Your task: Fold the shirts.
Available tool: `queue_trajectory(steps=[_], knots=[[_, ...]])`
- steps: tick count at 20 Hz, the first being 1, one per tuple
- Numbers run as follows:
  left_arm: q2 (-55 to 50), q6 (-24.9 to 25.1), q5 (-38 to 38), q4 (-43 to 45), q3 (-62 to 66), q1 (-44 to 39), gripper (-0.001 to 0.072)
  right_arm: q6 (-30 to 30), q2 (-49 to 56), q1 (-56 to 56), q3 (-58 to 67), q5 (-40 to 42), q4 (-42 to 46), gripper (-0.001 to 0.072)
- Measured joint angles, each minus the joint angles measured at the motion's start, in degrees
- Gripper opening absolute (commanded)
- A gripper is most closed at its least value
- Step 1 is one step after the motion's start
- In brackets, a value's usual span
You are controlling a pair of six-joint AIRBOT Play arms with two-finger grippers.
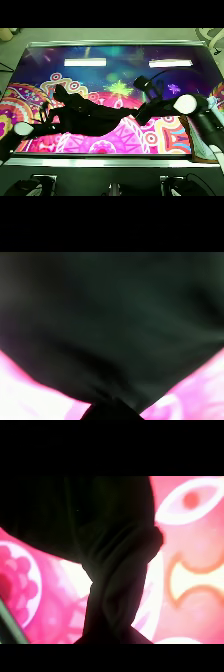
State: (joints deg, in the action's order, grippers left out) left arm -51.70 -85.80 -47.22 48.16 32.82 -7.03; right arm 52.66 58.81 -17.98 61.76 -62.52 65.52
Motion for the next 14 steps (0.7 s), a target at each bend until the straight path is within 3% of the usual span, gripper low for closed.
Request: queue_trajectory(steps=[3,7,10,14], knots=[[8.02,6.05,1.20,-0.15,16.68,0.39,0.0019,2.84,-6.71,0.00,11.98,4.87,11.41,0.0021],[16.41,9.27,9.35,-0.48,42.69,1.05,0.0019,7.45,-14.99,0.02,30.08,17.18,22.99,0.0021],[19.30,9.75,13.49,-0.46,53.88,1.27,0.0019,8.90,-19.98,0.02,37.81,22.60,25.40,0.0021],[18.78,6.05,10.69,3.96,59.08,1.29,0.0019,9.53,-22.05,0.02,41.13,21.59,27.23,0.0021]])
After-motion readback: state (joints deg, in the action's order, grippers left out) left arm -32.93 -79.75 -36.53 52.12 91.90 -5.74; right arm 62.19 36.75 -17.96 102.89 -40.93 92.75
